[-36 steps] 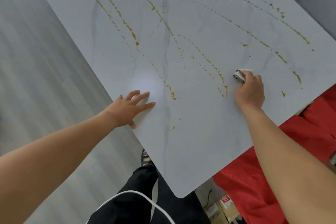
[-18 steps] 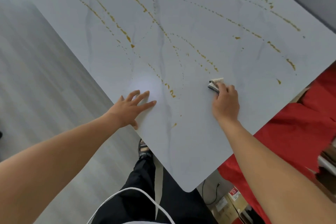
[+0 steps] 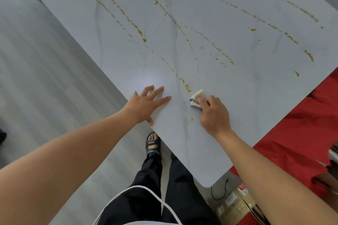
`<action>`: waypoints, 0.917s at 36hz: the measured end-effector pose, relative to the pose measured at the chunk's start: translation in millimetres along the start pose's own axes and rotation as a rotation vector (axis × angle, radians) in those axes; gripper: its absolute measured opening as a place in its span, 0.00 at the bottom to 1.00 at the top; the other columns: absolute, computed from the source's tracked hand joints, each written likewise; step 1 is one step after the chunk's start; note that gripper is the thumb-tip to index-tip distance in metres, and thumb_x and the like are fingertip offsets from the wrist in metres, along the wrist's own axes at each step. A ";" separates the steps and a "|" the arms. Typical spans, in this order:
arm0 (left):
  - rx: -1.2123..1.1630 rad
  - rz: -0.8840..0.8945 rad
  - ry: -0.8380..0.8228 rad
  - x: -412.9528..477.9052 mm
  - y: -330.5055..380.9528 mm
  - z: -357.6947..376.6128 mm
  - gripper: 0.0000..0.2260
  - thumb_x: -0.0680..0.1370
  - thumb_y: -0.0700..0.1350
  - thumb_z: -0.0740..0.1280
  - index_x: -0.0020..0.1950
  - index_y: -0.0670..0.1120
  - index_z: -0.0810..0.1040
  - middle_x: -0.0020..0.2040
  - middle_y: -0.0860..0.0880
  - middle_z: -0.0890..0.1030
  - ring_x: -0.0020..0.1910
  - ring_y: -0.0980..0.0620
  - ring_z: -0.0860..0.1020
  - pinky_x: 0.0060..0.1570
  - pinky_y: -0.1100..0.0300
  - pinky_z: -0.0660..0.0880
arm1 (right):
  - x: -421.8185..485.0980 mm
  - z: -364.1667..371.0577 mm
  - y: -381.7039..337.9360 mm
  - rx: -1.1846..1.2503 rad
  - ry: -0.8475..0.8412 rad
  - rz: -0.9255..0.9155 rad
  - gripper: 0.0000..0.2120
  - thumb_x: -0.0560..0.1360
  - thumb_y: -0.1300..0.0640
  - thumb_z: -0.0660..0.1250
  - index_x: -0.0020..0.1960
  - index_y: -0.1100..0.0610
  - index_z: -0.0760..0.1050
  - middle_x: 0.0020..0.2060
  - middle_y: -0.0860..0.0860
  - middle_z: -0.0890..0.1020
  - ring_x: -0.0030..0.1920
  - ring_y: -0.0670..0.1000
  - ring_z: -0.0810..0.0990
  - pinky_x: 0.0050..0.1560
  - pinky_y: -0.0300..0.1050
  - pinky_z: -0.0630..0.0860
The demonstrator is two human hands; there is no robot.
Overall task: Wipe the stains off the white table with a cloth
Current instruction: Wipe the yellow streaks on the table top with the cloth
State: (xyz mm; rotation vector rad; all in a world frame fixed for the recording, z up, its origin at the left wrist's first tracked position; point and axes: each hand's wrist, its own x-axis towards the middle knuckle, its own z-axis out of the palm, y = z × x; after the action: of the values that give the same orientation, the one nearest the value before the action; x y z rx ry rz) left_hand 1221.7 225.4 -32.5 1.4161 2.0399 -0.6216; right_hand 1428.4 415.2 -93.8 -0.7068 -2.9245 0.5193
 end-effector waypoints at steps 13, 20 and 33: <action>-0.039 0.010 0.010 1.8 -3.7 4.1 0.56 0.71 0.59 0.78 0.81 0.64 0.37 0.82 0.52 0.36 0.81 0.41 0.43 0.69 0.33 0.67 | -13.7 2.9 -28.8 0.043 -0.004 0.064 0.20 0.71 0.59 0.57 0.57 0.57 0.80 0.42 0.56 0.75 0.39 0.61 0.75 0.30 0.51 0.76; -0.036 0.018 0.027 3.8 -5.4 7.6 0.56 0.70 0.61 0.78 0.81 0.64 0.37 0.83 0.51 0.37 0.81 0.41 0.44 0.68 0.33 0.69 | -11.4 3.1 -26.8 0.101 0.018 0.189 0.21 0.72 0.61 0.58 0.61 0.55 0.80 0.45 0.54 0.75 0.44 0.59 0.75 0.32 0.49 0.76; -0.045 0.018 0.038 4.1 -6.1 10.6 0.57 0.69 0.61 0.79 0.81 0.64 0.38 0.83 0.51 0.38 0.81 0.41 0.44 0.67 0.32 0.69 | -30.7 11.6 -56.0 0.123 -0.023 0.182 0.20 0.72 0.64 0.62 0.61 0.55 0.80 0.44 0.54 0.75 0.42 0.58 0.75 0.32 0.49 0.75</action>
State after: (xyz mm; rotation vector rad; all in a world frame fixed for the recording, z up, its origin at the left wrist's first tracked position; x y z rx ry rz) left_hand 1216.9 219.2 -42.6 1.4294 2.0549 -0.5421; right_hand 1429.9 350.9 -85.5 -0.9614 -2.8336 0.7218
